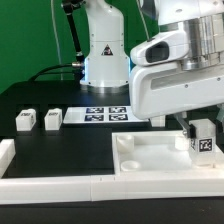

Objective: Assemble square table

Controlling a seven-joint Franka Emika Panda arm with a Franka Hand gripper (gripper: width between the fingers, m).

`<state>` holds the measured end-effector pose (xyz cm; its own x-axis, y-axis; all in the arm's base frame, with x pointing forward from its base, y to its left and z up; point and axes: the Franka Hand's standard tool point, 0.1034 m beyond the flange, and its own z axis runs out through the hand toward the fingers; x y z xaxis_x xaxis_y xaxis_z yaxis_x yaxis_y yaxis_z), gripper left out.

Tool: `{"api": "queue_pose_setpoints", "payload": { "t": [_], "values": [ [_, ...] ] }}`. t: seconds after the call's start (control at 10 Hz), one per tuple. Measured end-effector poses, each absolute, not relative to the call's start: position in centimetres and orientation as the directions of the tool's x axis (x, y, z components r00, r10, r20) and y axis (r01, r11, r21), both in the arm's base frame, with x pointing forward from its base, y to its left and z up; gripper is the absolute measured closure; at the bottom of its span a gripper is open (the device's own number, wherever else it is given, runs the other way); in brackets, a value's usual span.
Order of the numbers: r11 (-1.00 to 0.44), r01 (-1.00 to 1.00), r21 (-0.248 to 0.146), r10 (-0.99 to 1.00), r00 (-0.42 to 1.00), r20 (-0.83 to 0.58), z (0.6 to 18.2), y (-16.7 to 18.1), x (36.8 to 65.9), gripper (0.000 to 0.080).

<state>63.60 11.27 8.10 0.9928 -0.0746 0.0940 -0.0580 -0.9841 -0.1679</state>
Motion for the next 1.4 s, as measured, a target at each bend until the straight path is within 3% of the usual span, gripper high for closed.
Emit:
{"api": "queue_pose_setpoints", "payload": {
  "t": [0.4,0.6,0.8,1.1,1.3,1.4],
  "values": [
    [-0.887,-0.422,-0.187,-0.434,0.9,0.029,8.1,10.7,63.7,0.0505],
    [-0.715,-0.669,-0.203,-0.675,0.737,-0.049,8.0,10.1,63.6,0.0505],
    [-0.479,-0.861,-0.169,-0.853,0.503,-0.142,7.8,10.2,63.0,0.0505],
    [-0.199,-0.971,-0.136,-0.947,0.226,-0.226,7.7,10.0,62.8,0.0505],
    [-0.179,-0.974,-0.136,-0.952,0.206,-0.226,7.6,10.2,62.7,0.0505],
    [-0.262,-0.954,-0.145,-0.935,0.288,-0.206,7.6,10.4,62.7,0.0419]
  ]
}}
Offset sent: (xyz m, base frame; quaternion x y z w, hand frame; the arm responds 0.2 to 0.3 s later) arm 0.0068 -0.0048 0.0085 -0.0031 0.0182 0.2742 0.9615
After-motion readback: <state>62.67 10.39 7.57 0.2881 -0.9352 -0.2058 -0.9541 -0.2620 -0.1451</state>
